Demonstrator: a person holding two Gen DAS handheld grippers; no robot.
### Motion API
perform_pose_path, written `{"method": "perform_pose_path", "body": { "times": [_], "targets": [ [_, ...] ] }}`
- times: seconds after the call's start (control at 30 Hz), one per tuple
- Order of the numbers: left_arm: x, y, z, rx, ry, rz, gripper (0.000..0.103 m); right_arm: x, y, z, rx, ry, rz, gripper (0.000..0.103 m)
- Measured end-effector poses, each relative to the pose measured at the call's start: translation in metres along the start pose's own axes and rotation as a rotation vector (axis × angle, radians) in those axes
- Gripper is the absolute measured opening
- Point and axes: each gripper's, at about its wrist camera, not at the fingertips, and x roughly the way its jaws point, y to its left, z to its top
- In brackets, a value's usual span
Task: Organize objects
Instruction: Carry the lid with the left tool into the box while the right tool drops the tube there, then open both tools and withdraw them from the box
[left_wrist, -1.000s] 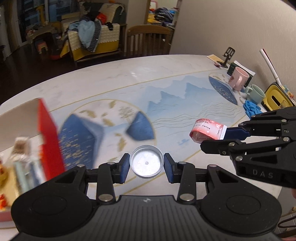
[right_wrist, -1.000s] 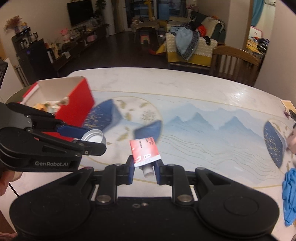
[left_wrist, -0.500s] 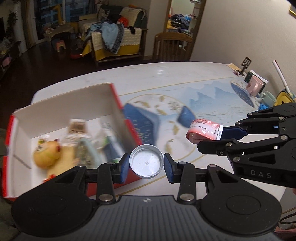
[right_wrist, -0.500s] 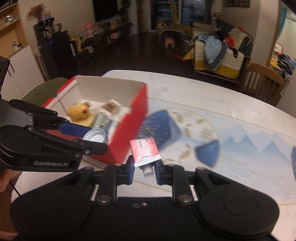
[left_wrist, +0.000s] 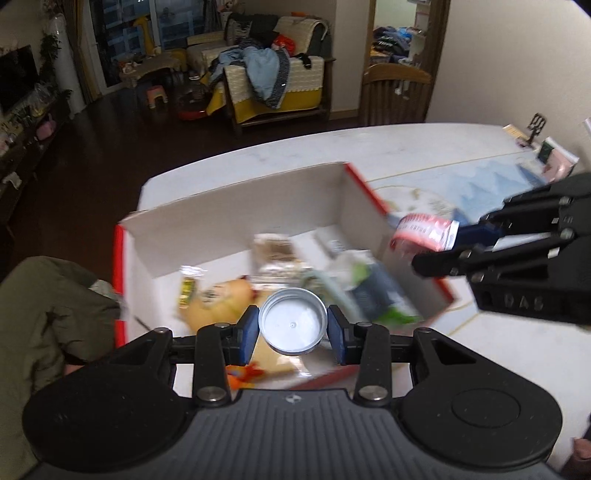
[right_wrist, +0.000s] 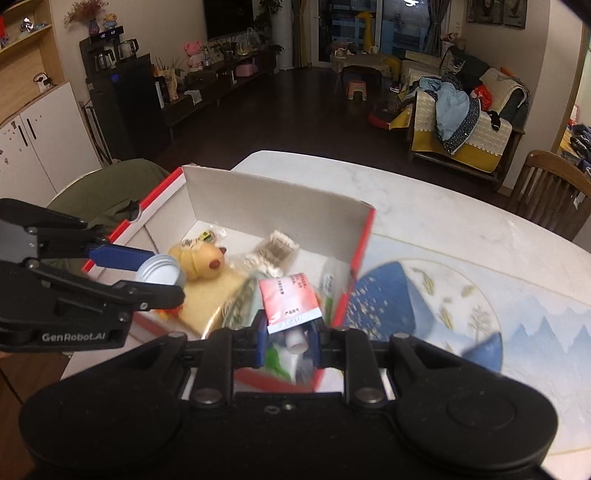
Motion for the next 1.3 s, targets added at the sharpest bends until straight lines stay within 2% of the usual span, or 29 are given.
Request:
{"method": "perform_pose_path", "body": {
  "times": [0.13, 0.27, 0.57, 0.83, 1.03, 1.2, 1.3],
  "targets": [
    [0.022, 0.019, -0.001, -0.007, 0.039, 0.021, 0.038, 0.029, 0.006, 0.015, -0.005, 0.016, -0.031, 0.021],
    [0.044, 0.032, -0.001, -0.032, 0.09, -0.003, 0.038, 0.06, 0.013, 0.021, -0.028, 0.044, -0.076, 0.021],
    [0.077, 0.031, -0.003, -0.003, 0.164, -0.033, 0.038, 0.112, 0.017, 0.029, -0.045, 0.119, -0.139, 0.021],
    [0.099, 0.032, -0.005, 0.018, 0.222, -0.057, 0.038, 0.136, 0.018, 0.028, -0.061, 0.163, -0.156, 0.021],
    [0.111, 0.045, -0.009, -0.043, 0.255, -0.086, 0.04, 0.135, 0.015, 0.028, -0.054, 0.17, -0.134, 0.026],
    [0.109, 0.054, -0.01, -0.108, 0.248, -0.102, 0.064, 0.123, 0.011, 0.026, -0.041, 0.155, -0.11, 0.033],
    [0.105, 0.056, -0.011, -0.138, 0.235, -0.105, 0.068, 0.114, 0.009, 0.025, -0.037, 0.141, -0.088, 0.037]
  ]
}}
